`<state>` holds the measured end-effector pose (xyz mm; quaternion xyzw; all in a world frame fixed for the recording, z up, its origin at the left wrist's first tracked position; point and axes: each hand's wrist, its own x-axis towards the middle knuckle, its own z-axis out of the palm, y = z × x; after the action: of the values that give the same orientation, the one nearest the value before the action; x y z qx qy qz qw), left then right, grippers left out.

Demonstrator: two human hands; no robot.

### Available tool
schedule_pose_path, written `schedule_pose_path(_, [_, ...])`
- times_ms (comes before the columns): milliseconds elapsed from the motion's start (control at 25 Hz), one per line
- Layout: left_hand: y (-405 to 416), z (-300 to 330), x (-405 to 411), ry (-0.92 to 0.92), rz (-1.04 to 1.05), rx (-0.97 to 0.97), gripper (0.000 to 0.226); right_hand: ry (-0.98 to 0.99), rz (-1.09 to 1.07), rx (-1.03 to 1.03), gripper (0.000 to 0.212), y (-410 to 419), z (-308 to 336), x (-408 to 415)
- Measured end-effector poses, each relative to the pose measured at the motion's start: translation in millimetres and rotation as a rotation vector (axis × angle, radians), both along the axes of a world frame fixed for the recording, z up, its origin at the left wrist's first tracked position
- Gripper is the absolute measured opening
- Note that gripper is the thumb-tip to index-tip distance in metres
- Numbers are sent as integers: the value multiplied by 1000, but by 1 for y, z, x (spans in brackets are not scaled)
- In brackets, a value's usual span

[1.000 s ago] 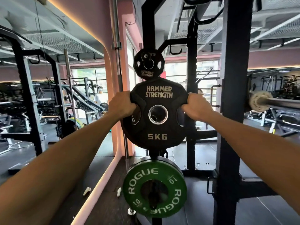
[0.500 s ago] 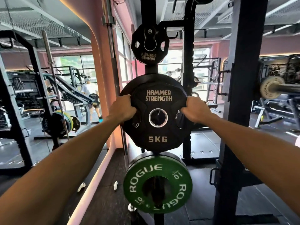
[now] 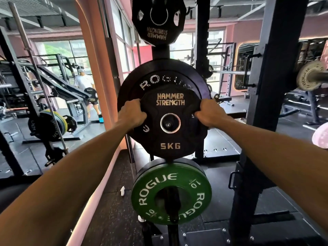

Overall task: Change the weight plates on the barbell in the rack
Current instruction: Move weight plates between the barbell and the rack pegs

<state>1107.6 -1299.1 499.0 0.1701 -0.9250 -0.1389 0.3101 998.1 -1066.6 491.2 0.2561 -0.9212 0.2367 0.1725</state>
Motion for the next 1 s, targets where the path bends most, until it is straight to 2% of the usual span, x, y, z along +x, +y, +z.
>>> schedule_pose_path(160, [-12, -13, -15, -1, 13, 25, 30, -24, 0, 11, 17, -17, -14, -18])
schedule_pose_path(320, [-20, -18, -28, -11, -31, -7, 39, 37, -10, 36, 40, -23, -21, -36])
schedule_pose_path(440, [-30, -20, -34, -107, 3, -137, 51, 97, -35, 197, 51, -25, -17, -45])
schedule_pose_path(520, [-35, -18, -39, -150, 46, -228, 48, 106, -58, 264, 55, -29, -11, -50])
schedule_pose_path(720, [-42, -18, -57, -224, 76, -261, 41, 119, -163, 443, 58, -46, -1, -65])
schedule_pose_path(1000, [-53, -19, -97, -213, 160, -256, 45, 93, -227, 431, 60, -70, -6, -100])
